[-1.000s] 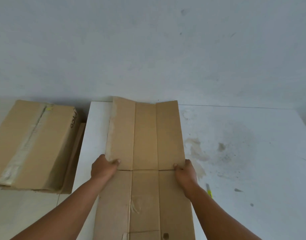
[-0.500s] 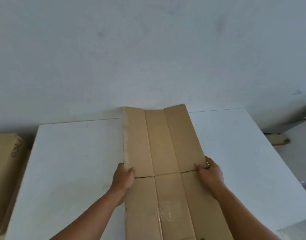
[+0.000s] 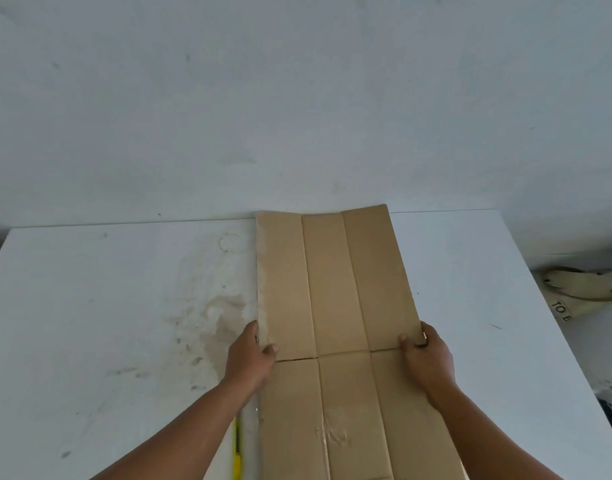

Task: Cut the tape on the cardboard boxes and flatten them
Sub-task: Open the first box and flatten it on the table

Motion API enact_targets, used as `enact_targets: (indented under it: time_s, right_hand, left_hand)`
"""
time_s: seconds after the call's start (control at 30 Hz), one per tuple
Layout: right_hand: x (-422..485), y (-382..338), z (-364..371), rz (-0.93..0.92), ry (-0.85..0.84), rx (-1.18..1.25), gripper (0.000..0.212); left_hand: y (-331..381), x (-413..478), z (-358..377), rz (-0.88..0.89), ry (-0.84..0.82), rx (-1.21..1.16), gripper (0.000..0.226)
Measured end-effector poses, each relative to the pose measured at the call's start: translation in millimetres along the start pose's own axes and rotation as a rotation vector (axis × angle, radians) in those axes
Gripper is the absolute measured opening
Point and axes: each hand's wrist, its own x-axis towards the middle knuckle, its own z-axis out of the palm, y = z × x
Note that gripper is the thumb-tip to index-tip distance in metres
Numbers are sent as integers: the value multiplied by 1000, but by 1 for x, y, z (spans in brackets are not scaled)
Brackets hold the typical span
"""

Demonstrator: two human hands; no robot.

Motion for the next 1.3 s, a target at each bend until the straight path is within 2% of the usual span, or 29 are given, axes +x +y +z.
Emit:
enact_targets:
  time_s: [0.13,0.27,0.33,0.4,0.5,0.7,0.9,1.0,1.1,1.3]
  right_hand:
    - [3,3,12,-57,38,-187,56]
    - [5,-5,21,-242,97,-487,76]
    - [8,-12,28,-432,45,-647,77]
    - [11,-20,38,-616,-54,-755,74]
    - [17,-24,53,-638,-148,-788,81]
    - [26,-20,58,-595,-182,-811,89]
    - [17,-33,61,-526,-163,-799,85]
    - [5,-55,64,-461,-134,-818,82]
    - [-19,-92,83,-445,-173,-710,73]
    - [-100,-175,170,-606,-313,-645,41]
  left_hand:
    - [0,0,6,59,106,108,53]
    - [8,-10,16,209,213,440,91]
    - [11,-9,19,334,117,599,91]
    - [14,-4,20,379,-42,689,96]
    - [15,5,23,360,-94,783,105]
    - [18,7,22,346,-104,753,103]
    - [21,7,-27,380,-196,600,71]
    - [9,-1,-59,365,-124,500,60]
    - [-22,-13,-104,318,-22,409,54]
    - [-107,-23,-215,248,144,285,46]
